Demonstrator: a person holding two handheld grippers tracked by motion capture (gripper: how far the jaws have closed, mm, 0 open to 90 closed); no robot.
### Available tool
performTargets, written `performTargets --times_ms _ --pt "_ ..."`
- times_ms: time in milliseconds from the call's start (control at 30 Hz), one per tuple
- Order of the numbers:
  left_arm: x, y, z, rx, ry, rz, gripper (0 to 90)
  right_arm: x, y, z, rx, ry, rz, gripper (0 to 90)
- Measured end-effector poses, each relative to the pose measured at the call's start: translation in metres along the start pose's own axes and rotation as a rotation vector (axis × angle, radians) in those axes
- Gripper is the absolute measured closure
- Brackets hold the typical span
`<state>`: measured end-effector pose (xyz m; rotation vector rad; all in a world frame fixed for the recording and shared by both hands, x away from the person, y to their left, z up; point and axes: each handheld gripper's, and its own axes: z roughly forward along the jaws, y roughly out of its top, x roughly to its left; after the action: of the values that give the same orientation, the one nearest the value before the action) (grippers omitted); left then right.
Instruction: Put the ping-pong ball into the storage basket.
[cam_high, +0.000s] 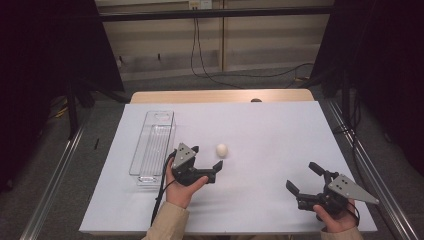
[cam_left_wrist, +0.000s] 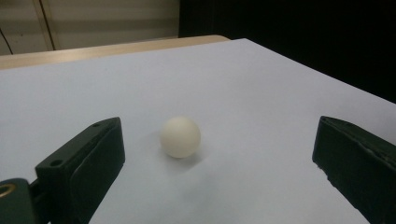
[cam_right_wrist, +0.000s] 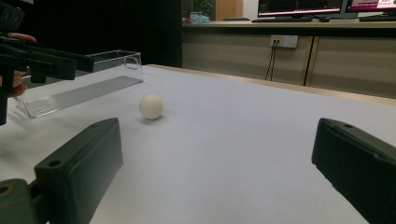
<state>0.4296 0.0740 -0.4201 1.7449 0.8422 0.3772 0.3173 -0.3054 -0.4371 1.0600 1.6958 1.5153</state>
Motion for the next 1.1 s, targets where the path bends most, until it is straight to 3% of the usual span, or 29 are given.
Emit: performTargets --times_ms 300,567,600,1100 --pt "-0.001 0.003 0.010 0.024 0.012 -0.017 2.5 0.000 0.000 0.000 0.002 0.000 -0.001 1.4" --pt "0.001 0.008 0.020 0.065 0.024 -0.006 2.5 0.000 0.000 0.000 0.001 0.002 0.002 1.4" --pt "0.000 0.008 0.021 0.060 0.026 -0.022 2.5 0.000 0.000 0.000 -0.002 0.000 0.004 1.4" --pt "0.003 0.005 0.032 0.111 0.049 -0.020 2.6 0.000 0.000 0.000 -0.002 0.003 0.000 1.4"
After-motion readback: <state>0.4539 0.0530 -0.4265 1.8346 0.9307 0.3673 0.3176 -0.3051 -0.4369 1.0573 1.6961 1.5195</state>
